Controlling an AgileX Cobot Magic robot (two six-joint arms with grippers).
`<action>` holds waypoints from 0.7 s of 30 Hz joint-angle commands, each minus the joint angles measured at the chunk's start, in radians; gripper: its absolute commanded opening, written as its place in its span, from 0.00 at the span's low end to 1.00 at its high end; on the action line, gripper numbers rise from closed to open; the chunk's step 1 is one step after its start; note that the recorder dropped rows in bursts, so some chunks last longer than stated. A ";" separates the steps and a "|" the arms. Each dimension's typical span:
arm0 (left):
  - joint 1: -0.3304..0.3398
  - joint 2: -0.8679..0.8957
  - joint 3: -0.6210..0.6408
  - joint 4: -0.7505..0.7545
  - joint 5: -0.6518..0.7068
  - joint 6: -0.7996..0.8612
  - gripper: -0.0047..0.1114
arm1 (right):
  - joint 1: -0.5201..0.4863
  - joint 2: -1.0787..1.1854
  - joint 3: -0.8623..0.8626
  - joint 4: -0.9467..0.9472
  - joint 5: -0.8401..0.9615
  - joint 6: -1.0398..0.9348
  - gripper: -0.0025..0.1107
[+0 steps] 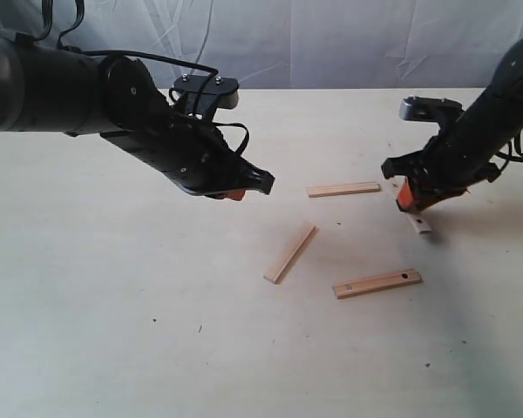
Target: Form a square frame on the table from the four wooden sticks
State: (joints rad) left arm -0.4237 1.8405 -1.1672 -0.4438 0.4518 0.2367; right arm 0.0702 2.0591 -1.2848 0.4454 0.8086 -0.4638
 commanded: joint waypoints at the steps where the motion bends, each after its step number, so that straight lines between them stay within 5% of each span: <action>1: 0.002 0.002 -0.007 -0.019 -0.003 0.000 0.04 | 0.099 -0.020 -0.036 0.009 -0.010 0.076 0.02; 7: 0.002 0.003 -0.007 -0.030 0.009 0.000 0.04 | 0.166 0.022 -0.036 -0.137 -0.131 0.286 0.02; 21: 0.002 0.003 -0.007 -0.056 0.005 0.000 0.04 | 0.164 0.027 -0.036 -0.246 -0.160 0.437 0.02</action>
State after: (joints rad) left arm -0.4220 1.8405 -1.1672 -0.4743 0.4647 0.2367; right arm 0.2349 2.0897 -1.3178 0.2163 0.6543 -0.0435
